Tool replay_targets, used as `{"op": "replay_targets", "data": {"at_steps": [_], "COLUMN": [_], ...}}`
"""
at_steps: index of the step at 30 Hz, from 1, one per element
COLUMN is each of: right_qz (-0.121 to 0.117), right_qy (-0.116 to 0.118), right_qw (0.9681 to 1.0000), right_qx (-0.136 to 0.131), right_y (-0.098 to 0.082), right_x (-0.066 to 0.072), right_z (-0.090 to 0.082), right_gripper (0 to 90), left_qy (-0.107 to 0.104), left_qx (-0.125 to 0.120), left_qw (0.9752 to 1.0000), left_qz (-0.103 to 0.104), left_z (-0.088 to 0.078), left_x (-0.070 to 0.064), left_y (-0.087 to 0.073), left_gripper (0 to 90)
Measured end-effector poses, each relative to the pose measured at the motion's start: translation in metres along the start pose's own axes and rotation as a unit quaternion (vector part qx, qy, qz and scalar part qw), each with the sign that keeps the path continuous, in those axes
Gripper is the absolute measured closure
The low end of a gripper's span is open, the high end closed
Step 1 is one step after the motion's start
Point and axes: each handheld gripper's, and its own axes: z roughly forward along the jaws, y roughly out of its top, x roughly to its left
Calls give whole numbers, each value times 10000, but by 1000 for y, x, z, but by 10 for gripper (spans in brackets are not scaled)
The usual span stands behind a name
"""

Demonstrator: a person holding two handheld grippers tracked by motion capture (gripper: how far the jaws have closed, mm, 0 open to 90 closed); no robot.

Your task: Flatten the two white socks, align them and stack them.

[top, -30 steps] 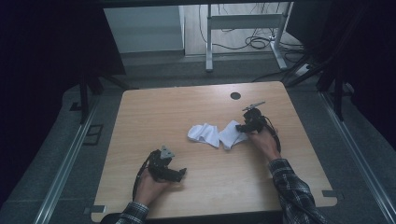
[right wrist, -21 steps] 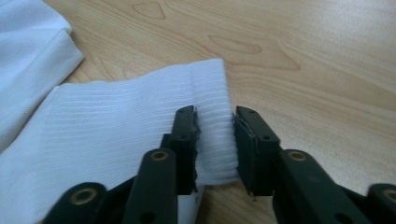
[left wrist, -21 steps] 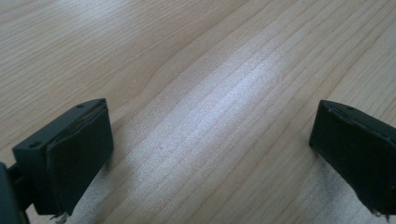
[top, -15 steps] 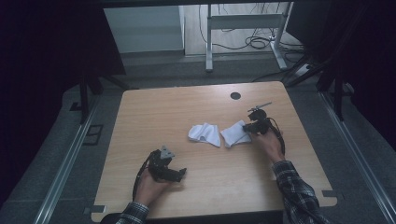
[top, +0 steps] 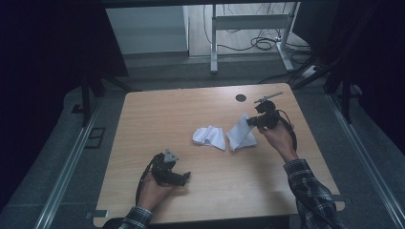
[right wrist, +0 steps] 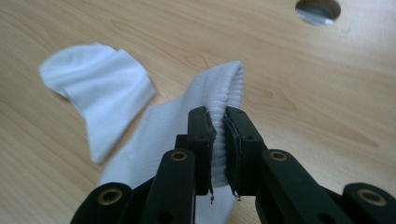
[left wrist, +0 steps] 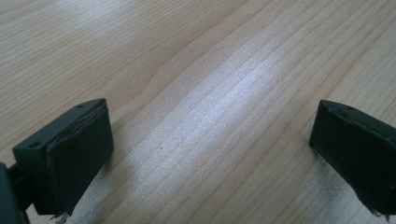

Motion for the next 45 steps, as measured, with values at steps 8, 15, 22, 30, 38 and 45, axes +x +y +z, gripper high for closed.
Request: {"op": "replay_targets", "data": {"at_steps": [8, 15, 22, 30, 38, 45], "right_qz": [-145, -378, -400, -124, 146, 314], "right_qy": [136, 129, -8, -212, -453, -577], "right_qw": [9994, 9966, 9923, 9942, 9960, 9963], "right_qx": [-295, -717, -1170, -1043, -761, -556], "right_y": [31, 56, 69, 40, -8, -53], "right_x": [27, 46, 48, 17, -18, -41], "right_z": [-27, -53, -96, -96, -81, -70], "right_gripper": [801, 803, 803, 801, 799, 797], "left_qy": [0, 10, 1, 21, 26, 56], "left_qx": [-4, -8, 1, -14, -2, 0], "left_qw": [10000, 10000, 10000, 10000, 10000, 10000], "left_qz": [-4, 3, 11, -16, -29, -80], "left_z": [0, 0, 0, 0, 0, 1], "left_x": [0, 0, 0, 0, -1, -1], "left_y": [0, 0, 0, 0, 0, 1], "left_gripper": [0, 0, 0, 0, 0, 0]}}
